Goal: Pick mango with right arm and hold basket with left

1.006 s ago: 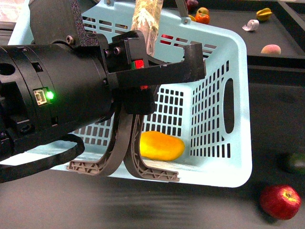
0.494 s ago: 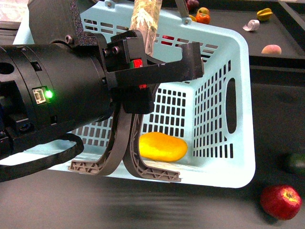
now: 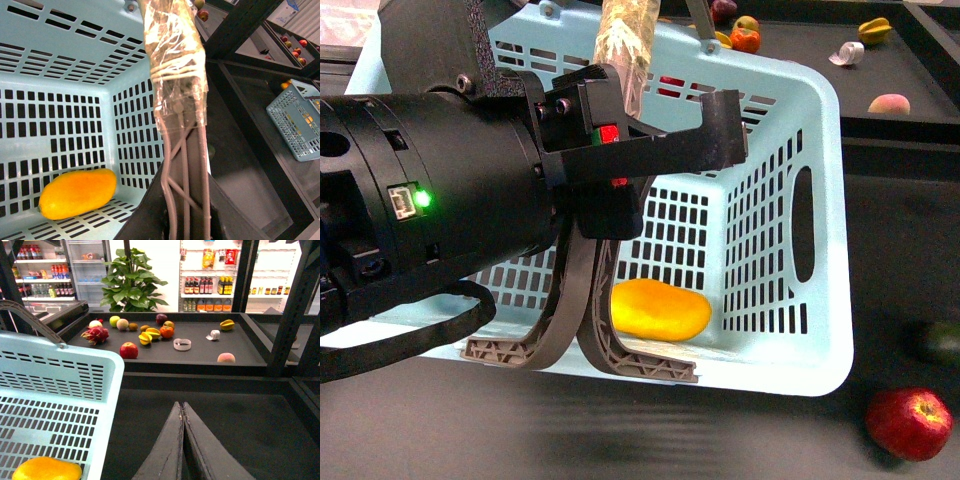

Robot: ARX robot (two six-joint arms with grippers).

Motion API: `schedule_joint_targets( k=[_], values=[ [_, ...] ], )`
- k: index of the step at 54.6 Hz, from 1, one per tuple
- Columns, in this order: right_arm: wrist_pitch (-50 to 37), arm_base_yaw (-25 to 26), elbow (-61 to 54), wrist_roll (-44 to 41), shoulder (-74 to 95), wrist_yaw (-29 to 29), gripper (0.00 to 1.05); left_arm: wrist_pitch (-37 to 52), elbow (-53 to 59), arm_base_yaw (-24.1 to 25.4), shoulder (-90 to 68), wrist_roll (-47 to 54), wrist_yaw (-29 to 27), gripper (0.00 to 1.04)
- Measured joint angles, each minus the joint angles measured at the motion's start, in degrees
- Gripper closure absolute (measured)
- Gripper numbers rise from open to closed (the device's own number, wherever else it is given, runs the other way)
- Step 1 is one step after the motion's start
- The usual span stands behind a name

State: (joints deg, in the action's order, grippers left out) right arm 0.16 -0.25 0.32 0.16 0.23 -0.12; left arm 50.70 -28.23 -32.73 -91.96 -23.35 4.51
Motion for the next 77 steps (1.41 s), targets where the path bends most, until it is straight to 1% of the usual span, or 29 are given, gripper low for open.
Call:
schedule_joint_targets(
  k=[18,20,23,27,30,31,33,34,36,37,51,53,56,63,68,72,77],
  values=[
    [0.0,0.1,0.0,0.0,0.0,0.0,1.03,0.0,0.0,0.0,0.0,0.1,0.0,0.98],
    [0.0,0.1,0.0,-0.1,0.0,0.0,1.01,0.0,0.0,0.0,0.0,0.1,0.0,0.98],
    [0.0,0.1,0.0,-0.1,0.0,0.0,0.9,0.0,0.0,0.0,0.0,0.1,0.0,0.98],
    [0.0,0.1,0.0,-0.1,0.0,0.0,0.8,0.0,0.0,0.0,0.0,0.1,0.0,0.98],
    [0.0,0.1,0.0,-0.1,0.0,0.0,0.69,0.0,0.0,0.0,0.0,0.2,0.0,0.98],
    [0.0,0.1,0.0,-0.1,0.0,0.0,0.67,0.0,0.0,0.0,0.0,0.2,0.0,0.98],
    [0.0,0.1,0.0,-0.1,0.0,0.0,0.6,0.0,0.0,0.0,0.0,0.2,0.0,0.98],
    [0.0,0.1,0.0,-0.1,0.0,0.0,0.58,0.0,0.0,0.0,0.0,0.1,0.0,0.98],
    [0.0,0.1,0.0,-0.1,0.0,0.0,0.51,0.0,0.0,0.0,0.0,0.1,0.0,0.98],
    [0.0,0.1,0.0,-0.1,0.0,0.0,0.5,0.0,0.0,0.0,0.0,0.1,0.0,0.98],
    [0.0,0.1,0.0,-0.1,0.0,0.0,0.07,0.0,0.0,0.0,0.0,0.1,0.0,0.98],
    [0.0,0.1,0.0,0.0,0.0,0.0,0.06,0.0,0.0,0.0,0.0,0.1,0.0,0.98],
    [0.0,0.1,0.0,0.0,0.0,0.0,0.08,0.0,0.0,0.0,0.0,0.1,0.0,0.98],
    [0.0,0.1,0.0,0.0,0.0,0.0,0.08,0.0,0.0,0.0,0.0,0.2,-0.1,0.98],
    [0.0,0.1,0.0,0.0,0.0,0.0,0.08,4.8,0.1,-0.3,-1.8,4.3,-5.6,0.98],
    [0.0,0.1,0.0,0.0,0.0,0.0,0.08,6.5,-0.3,-0.2,-2.8,6.8,-6.5,0.98],
    [0.0,0.1,0.0,0.0,0.0,0.0,0.08,7.2,-2.4,0.6,-3.8,6.4,-8.5,0.98]
  ],
)
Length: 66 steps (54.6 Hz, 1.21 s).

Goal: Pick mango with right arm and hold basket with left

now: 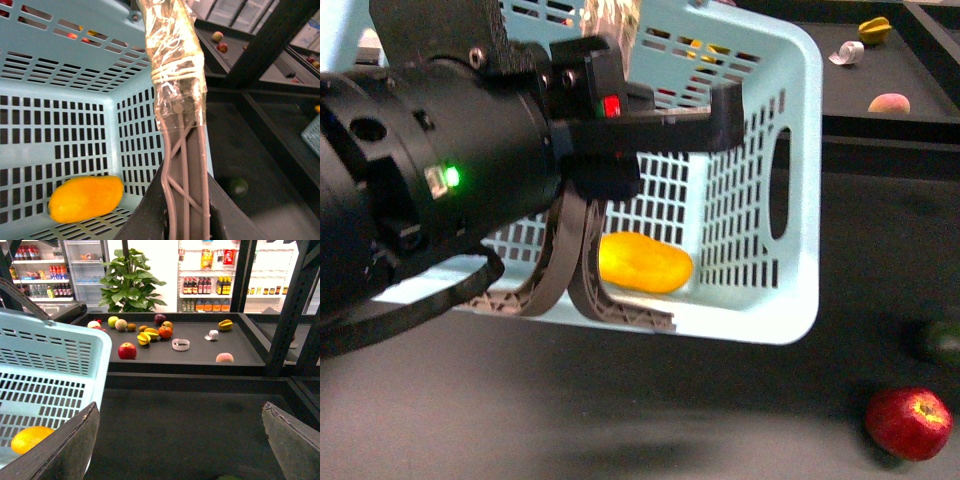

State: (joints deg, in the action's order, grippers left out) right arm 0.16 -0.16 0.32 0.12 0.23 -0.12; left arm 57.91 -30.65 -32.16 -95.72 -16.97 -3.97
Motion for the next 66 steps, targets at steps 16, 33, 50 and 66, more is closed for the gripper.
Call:
schedule_joint_targets(
  k=[16,33,50,66],
  values=[
    [0.0,0.0,0.0,0.0,0.0,0.0,0.08,-4.8,-8.3,3.6,-3.8,-16.9,-9.4,0.98],
    [0.0,0.0,0.0,0.0,0.0,0.0,0.08,-16.6,-14.3,8.2,-7.6,-40.1,-22.5,0.98],
    [0.0,0.0,0.0,0.0,0.0,0.0,0.08,-27.4,-17.6,14.3,-13.9,-56.9,-33.5,0.98],
    [0.0,0.0,0.0,0.0,0.0,0.0,0.08,-27.1,-18.2,18.4,-16.4,-65.6,-35.1,0.98]
  ],
)
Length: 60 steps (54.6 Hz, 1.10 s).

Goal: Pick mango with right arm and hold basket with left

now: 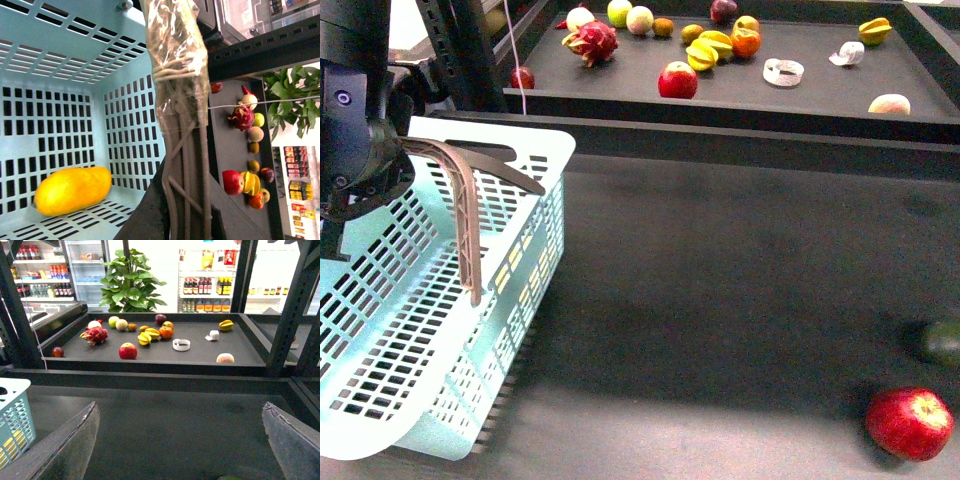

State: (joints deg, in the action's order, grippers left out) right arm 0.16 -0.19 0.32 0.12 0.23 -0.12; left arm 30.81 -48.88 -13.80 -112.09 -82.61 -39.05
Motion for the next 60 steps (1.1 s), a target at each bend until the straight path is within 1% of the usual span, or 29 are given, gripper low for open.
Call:
schedule_joint_targets(
  k=[11,12,15,16,17,22,23,27,28,37,38,41,48,54,60],
  values=[
    [0.0,0.0,0.0,0.0,0.0,0.0,0.08,1.7,-0.3,0.3,-2.3,-0.7,0.9,0.98],
    [0.0,0.0,0.0,0.0,0.0,0.0,0.08,2.1,-0.4,0.3,-2.6,-1.0,1.1,0.96],
    [0.0,0.0,0.0,0.0,0.0,0.0,0.08,2.2,-0.8,0.3,-2.8,-1.8,2.3,0.84],
    [0.0,0.0,0.0,0.0,0.0,0.0,0.08,2.2,-0.8,0.3,-2.8,-2.0,2.4,0.82],
    [0.0,0.0,0.0,0.0,0.0,0.0,0.08,2.2,-1.0,0.2,-2.8,-2.4,2.9,0.77],
    [0.0,0.0,0.0,0.0,0.0,0.0,0.08,2.4,-1.1,0.2,-2.6,-3.5,3.3,0.57],
    [0.0,0.0,0.0,0.0,0.0,0.0,0.08,2.3,-1.1,0.2,-2.5,-3.5,3.4,0.55],
    [0.0,0.0,0.0,0.0,0.0,0.0,0.08,1.8,-0.8,0.1,-1.3,-4.1,4.4,0.41],
    [0.0,0.0,0.0,0.0,0.0,0.0,0.08,1.6,-0.7,0.1,-1.0,-4.2,4.5,0.39],
    [0.0,0.0,0.0,0.0,0.0,0.0,0.08,-0.2,3.2,-0.3,6.1,-3.9,4.8,0.09],
    [0.0,0.0,0.0,0.0,0.0,0.0,0.08,-0.4,3.8,-0.3,7.0,-3.6,4.8,0.07],
    [0.0,0.0,0.0,0.0,0.0,0.0,0.08,-0.5,5.7,-0.3,9.9,-2.8,4.7,0.09],
    [0.0,0.0,0.0,0.0,0.0,0.0,0.08,-0.5,10.9,0.4,16.3,0.2,4.2,0.08],
    [0.0,0.0,0.0,0.0,0.0,0.0,0.08,0.1,15.3,2.7,23.4,5.4,3.0,0.08],
    [0.0,0.0,0.0,0.0,0.0,0.0,0.08,1.4,18.7,5.6,29.0,11.8,4.3,0.08]
  ],
)
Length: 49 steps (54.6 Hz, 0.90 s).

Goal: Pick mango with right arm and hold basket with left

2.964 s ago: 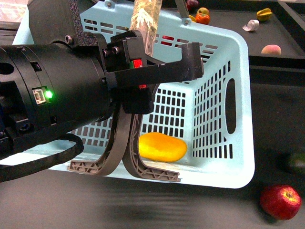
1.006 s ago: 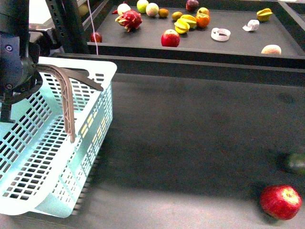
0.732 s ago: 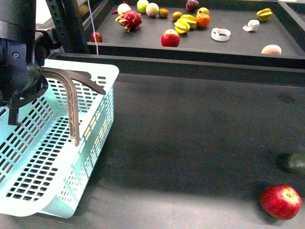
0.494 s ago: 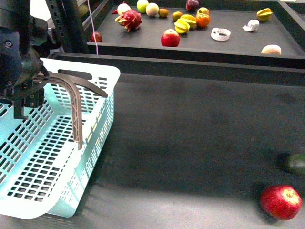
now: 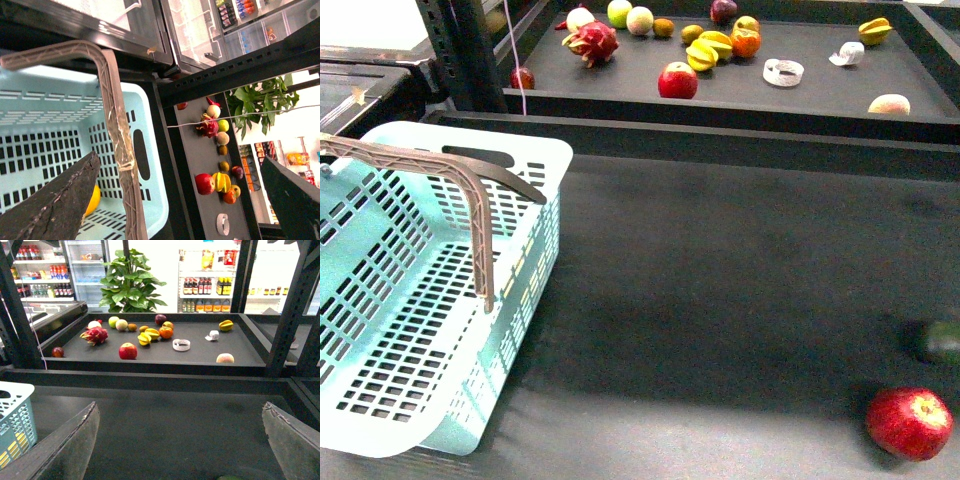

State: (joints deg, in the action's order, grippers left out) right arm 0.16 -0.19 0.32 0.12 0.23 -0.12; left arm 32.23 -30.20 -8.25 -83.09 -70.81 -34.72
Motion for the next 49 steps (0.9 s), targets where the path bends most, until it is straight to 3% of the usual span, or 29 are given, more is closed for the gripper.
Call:
schedule_joint_targets(
  k=[18,33,36,39,41,43,49],
  values=[
    [0.0,0.0,0.0,0.0,0.0,0.0,0.08,6.6,10.3,6.8,11.4,19.9,6.9,0.08],
    [0.0,0.0,0.0,0.0,0.0,0.0,0.08,6.6,11.2,7.5,11.8,23.2,7.5,0.08],
    [0.0,0.0,0.0,0.0,0.0,0.0,0.08,13.1,13.0,8.9,10.8,29.9,16.6,0.15],
    [0.0,0.0,0.0,0.0,0.0,0.0,0.08,25.7,17.8,8.6,10.4,45.6,31.0,0.31],
    [0.0,0.0,0.0,0.0,0.0,0.0,0.08,29.5,19.7,8.1,10.7,55.0,34.5,0.4],
    [0.0,0.0,0.0,0.0,0.0,0.1,0.08,29.5,21.7,8.1,12.3,61.6,34.8,0.51],
    [0.0,0.0,0.0,0.0,0.0,0.0,0.08,26.8,24.1,8.2,17.0,66.9,34.7,0.71]
  ],
)
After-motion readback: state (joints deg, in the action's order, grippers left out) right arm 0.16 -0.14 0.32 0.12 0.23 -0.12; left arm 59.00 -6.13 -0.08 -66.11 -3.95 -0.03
